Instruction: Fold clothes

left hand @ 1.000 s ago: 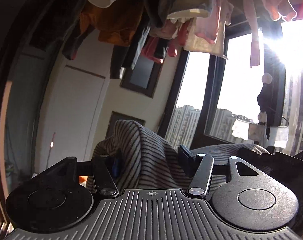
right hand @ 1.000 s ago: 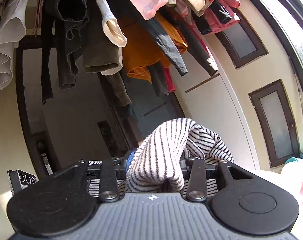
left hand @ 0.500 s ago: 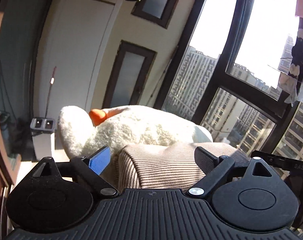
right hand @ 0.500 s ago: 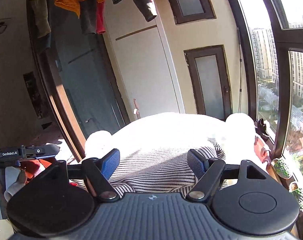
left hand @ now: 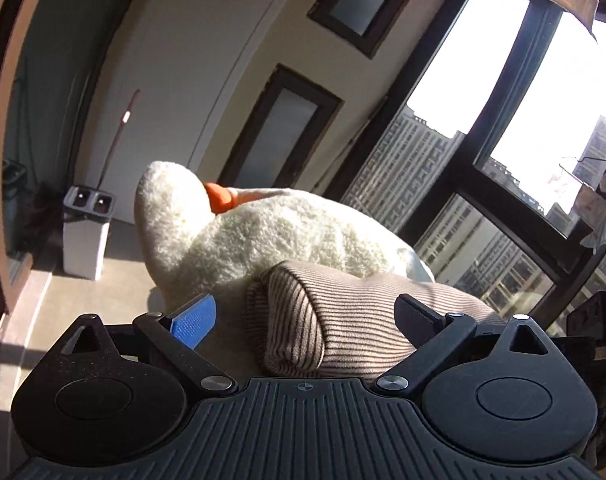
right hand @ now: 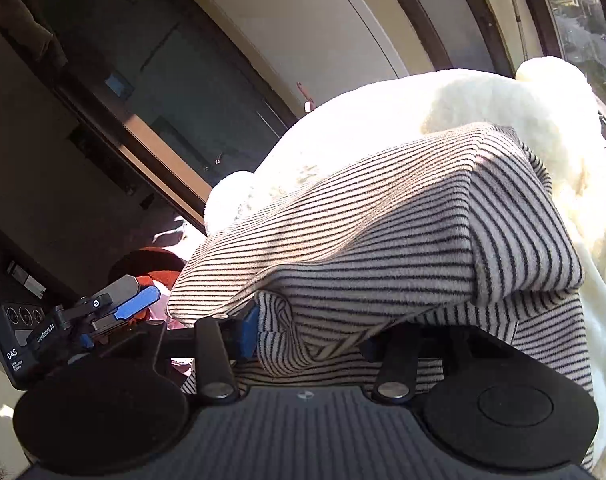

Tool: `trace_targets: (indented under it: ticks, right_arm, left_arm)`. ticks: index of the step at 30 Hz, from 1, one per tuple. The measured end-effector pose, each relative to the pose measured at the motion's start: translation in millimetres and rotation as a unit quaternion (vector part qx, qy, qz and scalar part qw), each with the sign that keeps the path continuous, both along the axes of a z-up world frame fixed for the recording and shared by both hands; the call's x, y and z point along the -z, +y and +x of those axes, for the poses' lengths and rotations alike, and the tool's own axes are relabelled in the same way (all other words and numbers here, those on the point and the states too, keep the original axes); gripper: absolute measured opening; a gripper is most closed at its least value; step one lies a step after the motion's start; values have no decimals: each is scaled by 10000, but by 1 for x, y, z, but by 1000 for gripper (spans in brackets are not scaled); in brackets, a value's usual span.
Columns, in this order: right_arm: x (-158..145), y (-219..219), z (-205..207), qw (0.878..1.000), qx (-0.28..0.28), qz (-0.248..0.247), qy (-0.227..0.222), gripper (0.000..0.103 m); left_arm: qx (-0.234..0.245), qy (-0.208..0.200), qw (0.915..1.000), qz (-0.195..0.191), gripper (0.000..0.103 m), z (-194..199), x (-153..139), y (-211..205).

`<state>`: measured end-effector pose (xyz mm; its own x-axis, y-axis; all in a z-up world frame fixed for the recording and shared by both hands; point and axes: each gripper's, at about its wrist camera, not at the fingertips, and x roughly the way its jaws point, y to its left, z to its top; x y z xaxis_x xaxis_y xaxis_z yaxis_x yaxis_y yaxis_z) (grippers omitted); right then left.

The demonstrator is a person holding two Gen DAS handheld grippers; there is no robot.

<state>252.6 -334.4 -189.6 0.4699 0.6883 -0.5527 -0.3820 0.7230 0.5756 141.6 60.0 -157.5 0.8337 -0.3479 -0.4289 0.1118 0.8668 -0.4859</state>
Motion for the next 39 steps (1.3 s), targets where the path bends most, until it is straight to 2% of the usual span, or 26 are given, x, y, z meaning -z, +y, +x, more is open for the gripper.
trace_targets:
  ticks: [2, 5, 7, 8, 9, 11, 14, 16, 20, 23, 24, 26, 28, 31, 32, 33, 35, 37, 38, 39]
  right_arm:
    - [-25, 7, 33, 9985, -67, 3, -543, 37]
    - [-67, 6, 77, 9841, 550, -182, -1679, 38]
    - [-84, -7, 92, 9723, 1014, -65, -2107, 44]
    - [-90, -15, 96, 9679, 1154, 43, -2234, 55]
    - [-91, -25, 95, 9672, 1141, 212, -2258, 60]
    - [-88, -48, 91, 9653, 1067, 436, -2342, 60]
    - [-63, -64, 83, 9661, 1183, -69, -2295, 60]
    - [-45, -72, 81, 9679, 1367, -315, -2084, 60]
    - [-14, -92, 82, 9781, 1604, 142, -1320, 60]
    - [2, -91, 91, 9846, 1331, 523, -1009, 60]
    - [5, -86, 96, 9870, 1167, 525, -971, 53]
    - [-1, -74, 95, 9878, 1105, 341, -1044, 24]
    - [-13, -65, 89, 9862, 1083, 216, -1231, 22]
    - [-49, -66, 67, 9796, 835, 527, -1752, 21]
    - [-59, -67, 60, 9782, 728, 585, -1856, 21]
    - [-68, -67, 55, 9767, 647, 614, -1953, 21]
    - [-81, -67, 44, 9736, 569, 584, -2134, 15]
    - [-90, -68, 35, 9707, 555, 557, -2269, 13]
    - [-93, -68, 32, 9697, 556, 557, -2312, 13]
    - [-96, -69, 30, 9689, 565, 562, -2343, 13]
  left_arm:
    - [-188, -180, 9996, 63, 100, -2, -12, -5]
    - [-316, -333, 9982, 392, 101, -1, -23, -22]
    - [-356, -356, 9954, 811, 101, 3, -25, -38]
    - [-330, -358, 9941, 973, 101, 6, -26, -46]
    - [-251, -360, 9928, 1111, 101, 10, -26, -54]
    - [-65, -325, 9907, 1317, 101, 24, -26, -72]
    - [211, -300, 9835, 1774, 101, 52, -28, -106]
    - [500, -400, 9737, 2186, 101, 73, -31, -135]
    - [1088, -883, 9475, 2873, 101, 91, -41, -198]
    - [1394, -1153, 9286, 3241, 101, 95, -46, -236]
    - [1468, -1228, 9228, 3344, 101, 97, -46, -246]
    - [1521, -1366, 9130, 3531, 101, 102, -45, -262]
    - [1460, -1427, 9095, 3622, 101, 111, -44, -271]
    - [1311, -1486, 9138, 3545, 100, 124, -45, -281]
    - [1271, -1524, 9156, 3497, 95, 127, -46, -281]
    - [1223, -1530, 9181, 3445, 75, 128, -47, -281]
    - [1131, -1503, 9241, 3325, 50, 131, -48, -279]
    - [1078, -1457, 9312, 3163, 35, 134, -52, -269]
    - [1042, -1423, 9346, 3090, 21, 133, -53, -262]
    - [987, -1389, 9381, 3016, 13, 132, -53, -254]
